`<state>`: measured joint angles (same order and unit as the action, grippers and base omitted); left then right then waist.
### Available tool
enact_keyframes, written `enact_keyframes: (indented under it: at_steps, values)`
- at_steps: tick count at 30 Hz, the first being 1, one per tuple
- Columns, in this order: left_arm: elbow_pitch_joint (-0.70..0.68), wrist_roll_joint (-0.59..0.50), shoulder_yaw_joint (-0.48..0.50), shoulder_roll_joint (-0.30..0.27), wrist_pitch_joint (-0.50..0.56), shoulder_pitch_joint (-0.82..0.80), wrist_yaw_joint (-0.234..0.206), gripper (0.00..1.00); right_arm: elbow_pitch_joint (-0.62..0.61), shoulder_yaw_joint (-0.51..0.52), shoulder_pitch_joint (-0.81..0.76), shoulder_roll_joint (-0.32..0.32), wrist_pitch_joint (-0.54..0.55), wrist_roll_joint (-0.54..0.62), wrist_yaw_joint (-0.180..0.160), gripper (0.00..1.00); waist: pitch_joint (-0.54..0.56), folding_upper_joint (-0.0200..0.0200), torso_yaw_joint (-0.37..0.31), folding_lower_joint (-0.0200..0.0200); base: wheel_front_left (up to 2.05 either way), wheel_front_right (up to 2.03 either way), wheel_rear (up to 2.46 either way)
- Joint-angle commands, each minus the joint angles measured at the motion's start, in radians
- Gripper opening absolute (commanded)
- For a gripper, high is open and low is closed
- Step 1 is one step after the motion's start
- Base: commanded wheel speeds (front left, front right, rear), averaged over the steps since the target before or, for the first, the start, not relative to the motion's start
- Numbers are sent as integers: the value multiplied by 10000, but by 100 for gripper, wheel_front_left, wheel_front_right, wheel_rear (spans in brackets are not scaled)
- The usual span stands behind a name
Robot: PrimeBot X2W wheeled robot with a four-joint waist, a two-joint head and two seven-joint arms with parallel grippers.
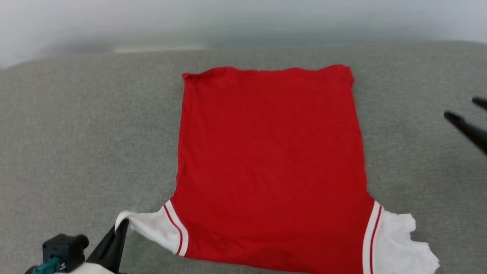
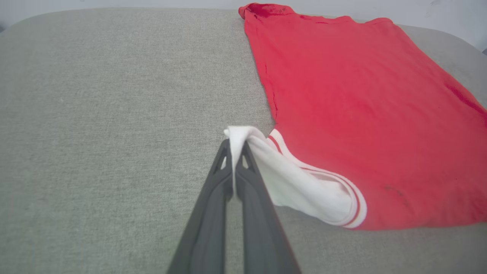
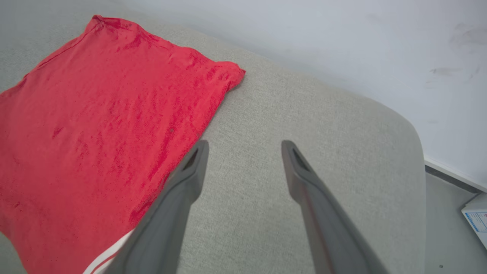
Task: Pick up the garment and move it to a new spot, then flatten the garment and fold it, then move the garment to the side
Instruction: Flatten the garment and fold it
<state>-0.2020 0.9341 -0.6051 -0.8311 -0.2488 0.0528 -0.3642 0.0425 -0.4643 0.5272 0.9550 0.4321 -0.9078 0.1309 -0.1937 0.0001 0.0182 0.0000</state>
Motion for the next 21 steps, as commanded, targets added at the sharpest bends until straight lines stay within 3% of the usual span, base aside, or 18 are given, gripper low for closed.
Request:
enact_keyframes:
  at_steps: [1, 7, 14, 21]
  values:
    - [-96, -125, 24, 70, 25, -275, -37, 0, -48, 77, 447, -167, 333, 109, -4, 100, -665, -1, 366, 0, 0, 0, 0]
    - [-429, -691, -62, 341, 57, -1364, 9, 0, 319, -188, 3229, -443, 3256, 512, -5, 100, -2043, -1, 1141, 0, 0, 0, 0]
    - [-585, -1267, -346, 903, 32, -2419, 216, 0, 1824, -812, 5988, -1147, 6740, 794, -4, 100, -3405, -1, 2057, 0, 0, 0, 0]
    - [-612, -1703, -544, 1379, -1, -3188, 398, 0, 3686, -357, 7386, -2169, 7549, 1774, -4, 100, -4424, -1, 2712, 0, 0, 0, 0]
